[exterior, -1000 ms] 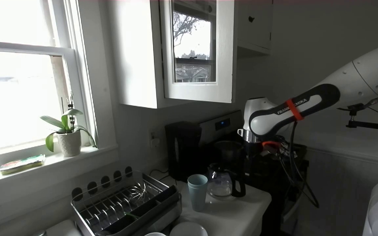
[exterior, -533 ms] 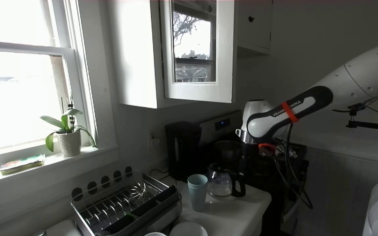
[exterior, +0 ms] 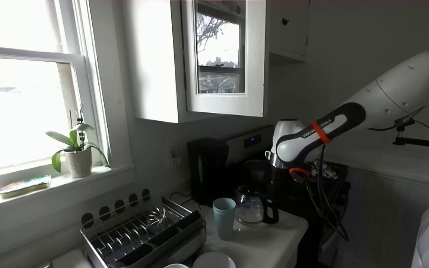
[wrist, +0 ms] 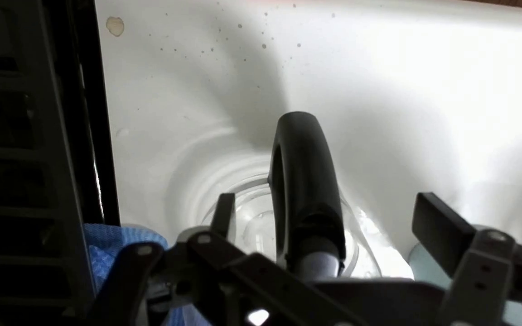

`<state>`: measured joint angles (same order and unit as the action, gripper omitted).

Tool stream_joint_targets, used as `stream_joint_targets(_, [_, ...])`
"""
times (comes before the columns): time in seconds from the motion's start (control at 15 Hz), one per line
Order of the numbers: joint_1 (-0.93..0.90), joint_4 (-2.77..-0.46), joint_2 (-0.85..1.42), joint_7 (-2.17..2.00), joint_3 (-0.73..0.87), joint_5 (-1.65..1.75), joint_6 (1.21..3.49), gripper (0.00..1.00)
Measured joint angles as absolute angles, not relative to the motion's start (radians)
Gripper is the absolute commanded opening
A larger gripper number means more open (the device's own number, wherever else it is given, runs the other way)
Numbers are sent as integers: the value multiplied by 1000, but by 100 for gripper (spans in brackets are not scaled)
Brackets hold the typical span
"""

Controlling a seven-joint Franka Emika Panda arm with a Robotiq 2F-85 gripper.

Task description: Put the kettle on the container

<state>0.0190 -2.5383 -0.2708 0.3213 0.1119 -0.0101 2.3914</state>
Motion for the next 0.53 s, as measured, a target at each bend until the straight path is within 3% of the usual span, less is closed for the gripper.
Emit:
stream_joint_targets(0.07, [18,-2538,-265,328,112,-19,2403,92])
stream_joint_targets(0.4, [14,-2538,-252,368,114,-68,2469,96])
stream_joint_targets(0.47, [13,-2537,-251,375,115,-74,2481,81])
stream_joint_targets(0.53, [12,-2538,-250,380,116,-76,2492,71])
